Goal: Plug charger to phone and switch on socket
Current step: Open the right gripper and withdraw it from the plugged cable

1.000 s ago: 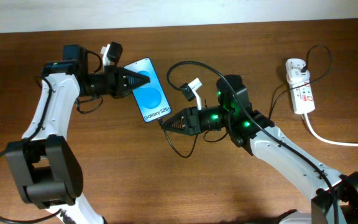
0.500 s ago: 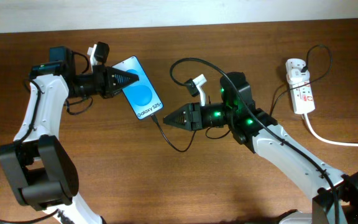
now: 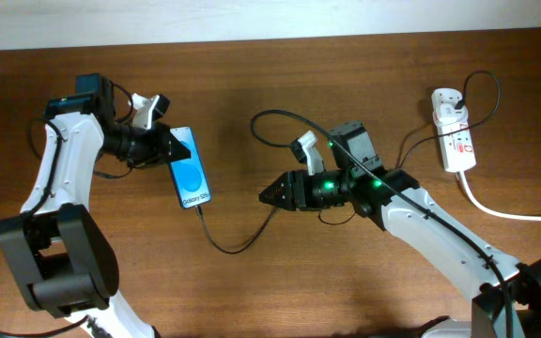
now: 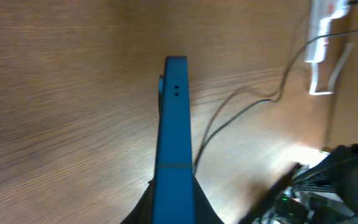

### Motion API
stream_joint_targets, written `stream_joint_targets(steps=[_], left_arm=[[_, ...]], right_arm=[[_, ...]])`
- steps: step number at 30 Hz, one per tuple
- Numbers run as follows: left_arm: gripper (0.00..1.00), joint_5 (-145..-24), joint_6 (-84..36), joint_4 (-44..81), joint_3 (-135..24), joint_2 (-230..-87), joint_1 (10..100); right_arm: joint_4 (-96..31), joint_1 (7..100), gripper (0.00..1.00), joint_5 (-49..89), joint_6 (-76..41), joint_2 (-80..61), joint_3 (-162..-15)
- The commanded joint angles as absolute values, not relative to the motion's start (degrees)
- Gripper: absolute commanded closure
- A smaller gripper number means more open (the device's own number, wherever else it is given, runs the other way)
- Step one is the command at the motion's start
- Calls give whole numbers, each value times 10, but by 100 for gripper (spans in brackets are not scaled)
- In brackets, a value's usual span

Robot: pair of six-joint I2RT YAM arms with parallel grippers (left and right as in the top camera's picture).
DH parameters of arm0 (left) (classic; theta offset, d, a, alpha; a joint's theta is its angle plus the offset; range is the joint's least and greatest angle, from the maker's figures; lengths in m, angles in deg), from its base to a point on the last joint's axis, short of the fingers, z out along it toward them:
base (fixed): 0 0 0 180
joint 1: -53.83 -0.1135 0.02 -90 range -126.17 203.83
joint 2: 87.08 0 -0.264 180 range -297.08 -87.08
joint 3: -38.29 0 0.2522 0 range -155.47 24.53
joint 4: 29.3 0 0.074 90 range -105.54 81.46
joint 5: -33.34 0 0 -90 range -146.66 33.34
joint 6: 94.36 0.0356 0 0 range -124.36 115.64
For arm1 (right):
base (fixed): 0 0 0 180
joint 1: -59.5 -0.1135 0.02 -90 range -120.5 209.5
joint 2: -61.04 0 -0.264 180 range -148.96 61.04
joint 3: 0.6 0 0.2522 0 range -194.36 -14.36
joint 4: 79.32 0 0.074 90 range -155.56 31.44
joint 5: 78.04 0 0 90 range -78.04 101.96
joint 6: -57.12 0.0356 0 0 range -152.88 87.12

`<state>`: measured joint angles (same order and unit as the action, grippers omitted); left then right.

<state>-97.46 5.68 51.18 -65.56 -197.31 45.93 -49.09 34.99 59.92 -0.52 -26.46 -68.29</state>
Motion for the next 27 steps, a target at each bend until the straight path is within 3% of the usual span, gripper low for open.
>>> stream_joint_targets(steps=[1, 11, 17, 27], left_arm=[[100, -928, 56, 512, -648, -1961, 459], [100, -868, 8, 523, -645, -1961, 466], [100, -842, -8, 504, -646, -1975, 496], [100, -843, -18, 471, -706, -2051, 501]], right_arm=[[-474, 352, 45, 560, -40, -268, -690], [-355, 352, 45, 491, -60, -227, -700], [-210, 351, 45, 458, -111, -182, -766], [-175, 351, 44, 457, -115, -125, -777]])
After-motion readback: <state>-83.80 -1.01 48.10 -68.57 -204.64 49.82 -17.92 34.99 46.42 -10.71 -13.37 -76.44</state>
